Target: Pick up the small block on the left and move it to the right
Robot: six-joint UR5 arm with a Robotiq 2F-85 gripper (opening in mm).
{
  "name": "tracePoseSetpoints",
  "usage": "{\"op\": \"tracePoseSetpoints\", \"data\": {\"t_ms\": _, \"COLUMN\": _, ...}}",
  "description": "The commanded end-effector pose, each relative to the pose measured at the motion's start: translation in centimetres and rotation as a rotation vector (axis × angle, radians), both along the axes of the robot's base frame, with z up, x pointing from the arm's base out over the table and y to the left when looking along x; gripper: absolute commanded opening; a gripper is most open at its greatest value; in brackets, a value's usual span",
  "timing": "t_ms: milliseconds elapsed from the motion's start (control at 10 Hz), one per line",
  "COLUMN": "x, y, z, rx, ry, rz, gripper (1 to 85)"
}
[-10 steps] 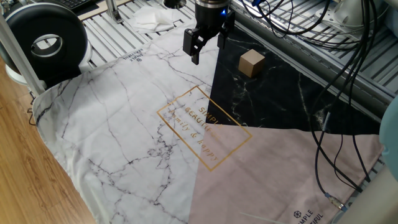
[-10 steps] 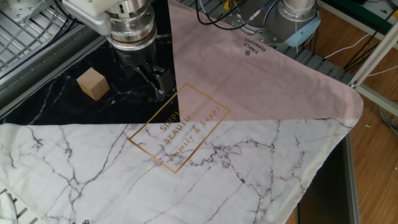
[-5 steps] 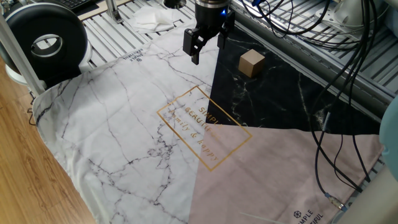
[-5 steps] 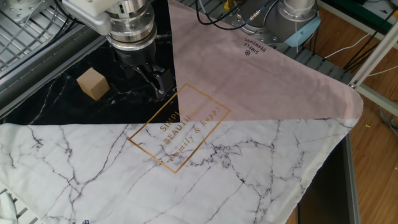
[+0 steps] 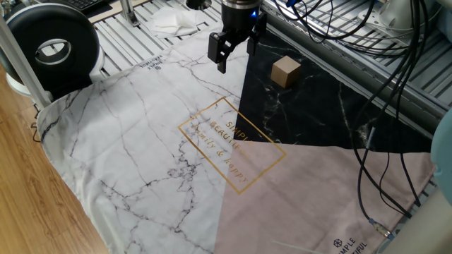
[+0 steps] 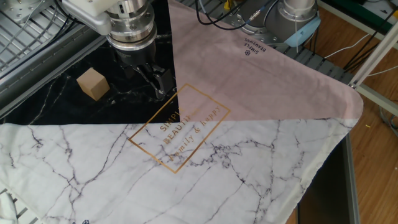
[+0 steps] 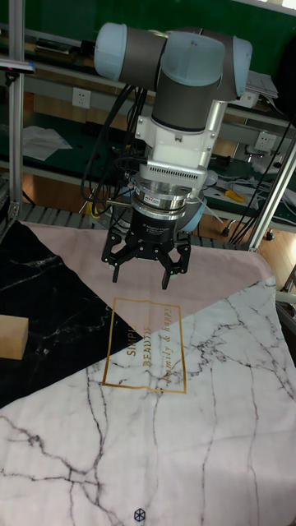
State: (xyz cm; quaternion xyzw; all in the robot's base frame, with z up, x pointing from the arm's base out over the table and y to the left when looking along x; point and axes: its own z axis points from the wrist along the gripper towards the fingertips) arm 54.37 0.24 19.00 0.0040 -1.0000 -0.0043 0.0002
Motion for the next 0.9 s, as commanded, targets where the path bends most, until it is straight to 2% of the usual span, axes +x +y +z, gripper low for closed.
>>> {"op": "tracePoseSetpoints", "data": {"t_ms": 0, "x": 0.0, "y": 0.2, "z": 0.0, "rx": 0.000, "ry": 0.000, "rz": 0.000, "gripper": 1.0}}
{"op": "tracePoseSetpoints", "data": {"t_ms": 100, "x": 10.0, "y": 0.3, "z": 1.9, "rx": -0.010, "ry": -0.396, "rz": 0.072, "gripper": 1.0}}
{"op": "tracePoseSetpoints", "data": {"t_ms": 800, "x": 10.0, "y": 0.4, "z": 1.9, "rx": -0.008, "ry": -0.397, "rz": 0.067, "gripper": 1.0}}
